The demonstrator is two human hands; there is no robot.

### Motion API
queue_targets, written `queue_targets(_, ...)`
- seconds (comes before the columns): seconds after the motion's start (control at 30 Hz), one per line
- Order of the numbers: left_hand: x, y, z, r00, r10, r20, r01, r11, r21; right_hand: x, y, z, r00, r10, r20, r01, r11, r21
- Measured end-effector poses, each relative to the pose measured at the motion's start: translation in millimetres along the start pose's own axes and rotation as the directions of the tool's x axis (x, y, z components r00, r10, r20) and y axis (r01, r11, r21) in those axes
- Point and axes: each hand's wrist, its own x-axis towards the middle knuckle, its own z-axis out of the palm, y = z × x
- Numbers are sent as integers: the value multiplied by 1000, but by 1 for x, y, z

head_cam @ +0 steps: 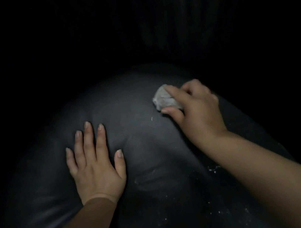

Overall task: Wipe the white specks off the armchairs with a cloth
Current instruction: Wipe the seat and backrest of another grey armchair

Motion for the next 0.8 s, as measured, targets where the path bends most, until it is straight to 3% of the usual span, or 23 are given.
queue_targets(0.23,-1,3,-3,1000,-8,4,8,1000,-7,-27,9,-7,975,-196,106,191,980,54)
queue_targets(0.37,-1,2,-2,1000,-3,-8,3,1000,-2,6,12,-4,998,-64,-20,65,997,47)
queue_targets(0.47,-1,1,-2,1000,-1,-14,1,1000,8,18,-16,11,998,-45,37,41,992,118)
queue_targets(0.53,-2,1,-3,1000,4,-16,-4,1000,12,-7,-26,14,986,-119,115,99,980,170)
queue_targets(0.63,-2,0,-2,1000,1,-13,-1,1000,19,-50,-7,-2,947,-301,115,287,950,123)
queue_targets(0.7,-1,1,-1,1000,0,-12,1,1000,19,-42,17,-14,968,-242,69,240,970,47)
queue_targets(0.8,-1,0,-1,1000,-2,-8,2,1000,18,0,30,-12,998,-4,-68,7,999,40)
